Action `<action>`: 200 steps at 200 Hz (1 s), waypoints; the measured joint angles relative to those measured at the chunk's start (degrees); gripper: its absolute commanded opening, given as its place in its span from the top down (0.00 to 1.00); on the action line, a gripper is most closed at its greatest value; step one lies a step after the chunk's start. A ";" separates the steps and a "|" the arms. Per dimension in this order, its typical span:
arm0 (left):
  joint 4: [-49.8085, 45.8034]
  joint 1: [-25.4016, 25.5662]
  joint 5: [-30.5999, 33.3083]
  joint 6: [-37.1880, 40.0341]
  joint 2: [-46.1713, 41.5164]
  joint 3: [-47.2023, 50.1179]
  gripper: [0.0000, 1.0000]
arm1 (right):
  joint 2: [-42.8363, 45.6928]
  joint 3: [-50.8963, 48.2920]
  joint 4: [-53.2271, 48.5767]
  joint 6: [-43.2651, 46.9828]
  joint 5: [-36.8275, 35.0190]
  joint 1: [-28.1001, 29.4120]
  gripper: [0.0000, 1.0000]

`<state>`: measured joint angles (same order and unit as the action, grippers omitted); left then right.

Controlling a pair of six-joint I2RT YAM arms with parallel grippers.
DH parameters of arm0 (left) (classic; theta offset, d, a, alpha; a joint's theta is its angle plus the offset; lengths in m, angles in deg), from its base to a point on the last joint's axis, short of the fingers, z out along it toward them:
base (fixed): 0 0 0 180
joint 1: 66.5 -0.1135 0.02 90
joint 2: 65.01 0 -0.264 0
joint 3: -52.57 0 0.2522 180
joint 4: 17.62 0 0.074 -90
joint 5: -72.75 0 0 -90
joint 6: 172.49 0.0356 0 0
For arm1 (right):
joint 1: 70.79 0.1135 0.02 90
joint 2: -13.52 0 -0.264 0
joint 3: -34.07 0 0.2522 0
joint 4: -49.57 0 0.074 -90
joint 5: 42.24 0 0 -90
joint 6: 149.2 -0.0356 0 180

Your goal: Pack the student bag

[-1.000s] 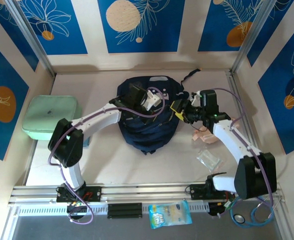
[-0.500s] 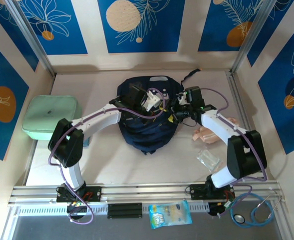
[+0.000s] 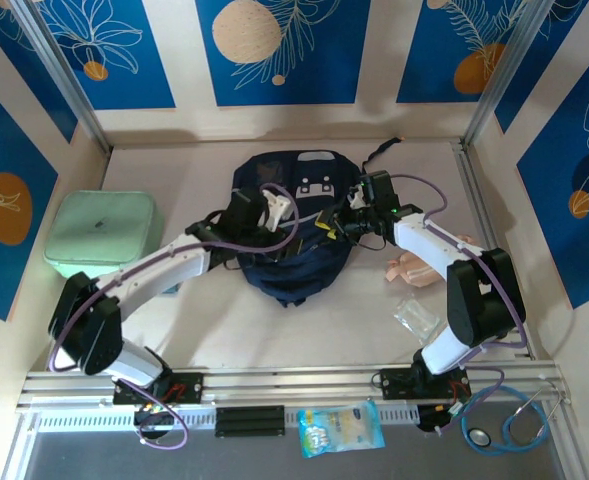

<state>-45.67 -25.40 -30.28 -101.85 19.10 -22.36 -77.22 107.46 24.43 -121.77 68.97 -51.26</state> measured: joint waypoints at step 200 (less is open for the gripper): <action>23.43 5.81 5.66 -26.53 4.87 12.04 0.56 | -0.48 0.39 1.51 -0.04 -0.85 1.14 0.85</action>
<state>-22.24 -19.58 -24.62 -128.38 23.98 -10.32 -77.70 107.86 25.94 -121.81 68.12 -50.12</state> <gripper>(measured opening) 0.447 0.176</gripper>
